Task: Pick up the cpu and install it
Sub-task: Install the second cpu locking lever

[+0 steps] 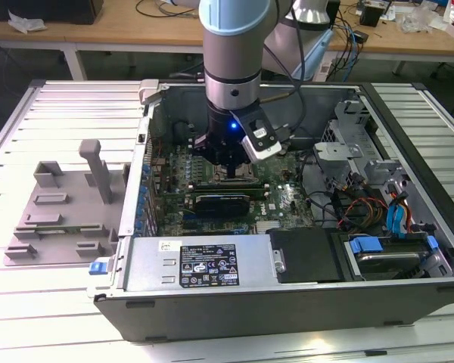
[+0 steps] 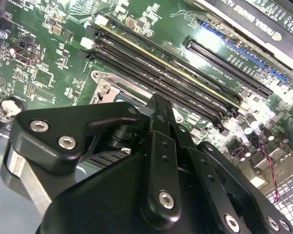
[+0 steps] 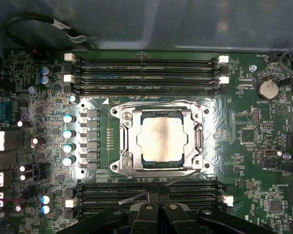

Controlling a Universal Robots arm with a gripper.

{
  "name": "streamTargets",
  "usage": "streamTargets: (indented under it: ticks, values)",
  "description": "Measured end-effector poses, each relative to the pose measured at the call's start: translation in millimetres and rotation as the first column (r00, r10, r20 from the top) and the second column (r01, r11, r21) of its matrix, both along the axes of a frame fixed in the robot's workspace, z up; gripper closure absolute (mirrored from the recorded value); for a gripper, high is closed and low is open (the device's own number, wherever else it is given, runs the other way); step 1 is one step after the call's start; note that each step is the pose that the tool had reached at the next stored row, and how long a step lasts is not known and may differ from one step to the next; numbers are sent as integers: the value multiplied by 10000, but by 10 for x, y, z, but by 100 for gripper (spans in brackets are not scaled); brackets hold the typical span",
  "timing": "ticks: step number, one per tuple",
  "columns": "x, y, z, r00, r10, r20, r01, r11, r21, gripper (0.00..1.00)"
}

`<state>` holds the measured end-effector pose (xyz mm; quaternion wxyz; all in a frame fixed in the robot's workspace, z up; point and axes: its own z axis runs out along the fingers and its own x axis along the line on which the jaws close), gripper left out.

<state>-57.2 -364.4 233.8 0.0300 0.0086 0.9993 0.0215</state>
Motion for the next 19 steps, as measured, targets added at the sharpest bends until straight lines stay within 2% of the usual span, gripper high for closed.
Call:
streamTargets:
  ticks: [19]
  values:
    - [-137,0,-101,10000,1,-1,-1,10000,17,89]
